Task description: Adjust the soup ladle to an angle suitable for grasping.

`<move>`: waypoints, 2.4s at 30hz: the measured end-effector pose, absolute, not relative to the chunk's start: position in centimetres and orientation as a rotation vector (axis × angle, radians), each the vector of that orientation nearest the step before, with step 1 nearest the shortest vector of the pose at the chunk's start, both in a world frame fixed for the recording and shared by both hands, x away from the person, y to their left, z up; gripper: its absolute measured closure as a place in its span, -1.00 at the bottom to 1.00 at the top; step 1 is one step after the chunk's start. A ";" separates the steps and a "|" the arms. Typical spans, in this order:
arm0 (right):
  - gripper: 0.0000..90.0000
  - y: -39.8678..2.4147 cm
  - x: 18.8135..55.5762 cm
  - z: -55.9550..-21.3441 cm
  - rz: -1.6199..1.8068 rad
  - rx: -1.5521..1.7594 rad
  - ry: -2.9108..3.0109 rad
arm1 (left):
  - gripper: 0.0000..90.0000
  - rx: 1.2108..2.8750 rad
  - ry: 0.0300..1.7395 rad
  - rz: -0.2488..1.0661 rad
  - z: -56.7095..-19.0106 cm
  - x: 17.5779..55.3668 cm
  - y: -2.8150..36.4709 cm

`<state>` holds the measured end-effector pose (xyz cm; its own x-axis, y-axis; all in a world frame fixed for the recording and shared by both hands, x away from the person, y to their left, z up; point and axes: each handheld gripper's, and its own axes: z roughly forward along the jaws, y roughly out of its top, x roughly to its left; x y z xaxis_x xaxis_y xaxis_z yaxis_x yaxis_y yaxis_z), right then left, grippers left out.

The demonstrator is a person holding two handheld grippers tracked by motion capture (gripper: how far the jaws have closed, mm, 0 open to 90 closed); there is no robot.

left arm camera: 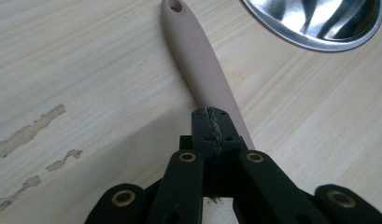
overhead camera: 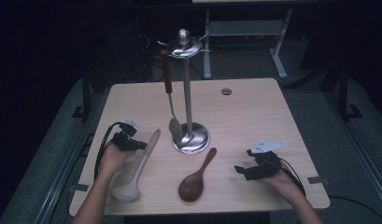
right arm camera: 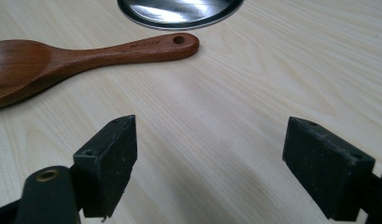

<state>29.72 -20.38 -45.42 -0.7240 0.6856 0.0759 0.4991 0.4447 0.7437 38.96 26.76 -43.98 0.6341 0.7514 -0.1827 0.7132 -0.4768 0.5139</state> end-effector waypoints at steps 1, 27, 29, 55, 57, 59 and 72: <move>-0.61 -20.4 29.7 -45.4 1.143 1.023 2.463 | 1.00 2.299 1.137 0.087 -44.0 39.0 26.7; -0.60 -20.4 29.8 -45.5 1.137 1.021 2.465 | 1.00 2.333 1.050 0.031 -44.3 38.8 23.7; -0.60 -20.4 29.8 -45.4 1.139 1.021 2.464 | 1.00 2.338 1.047 0.033 -44.0 38.6 23.8; -0.60 -20.6 29.7 -45.4 1.128 1.027 2.458 | 0.52 2.653 1.172 -0.014 -43.3 37.0 21.2; -0.60 -20.6 29.8 -45.4 1.130 1.028 2.458 | 0.53 2.665 1.176 0.000 -43.3 36.9 21.0; -0.60 -20.6 29.8 -45.4 1.129 1.028 2.458 | 0.56 2.657 1.191 0.009 -43.3 36.8 20.8; -0.60 -20.7 29.8 -45.3 1.128 1.024 2.454 | 0.72 2.598 1.243 0.002 -42.9 36.7 22.2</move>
<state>29.79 -20.74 -45.34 -0.7209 0.6904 0.0603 0.4953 0.4524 0.7417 36.65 22.22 -42.93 0.6338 0.7656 -0.1105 0.7652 -0.5997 0.2341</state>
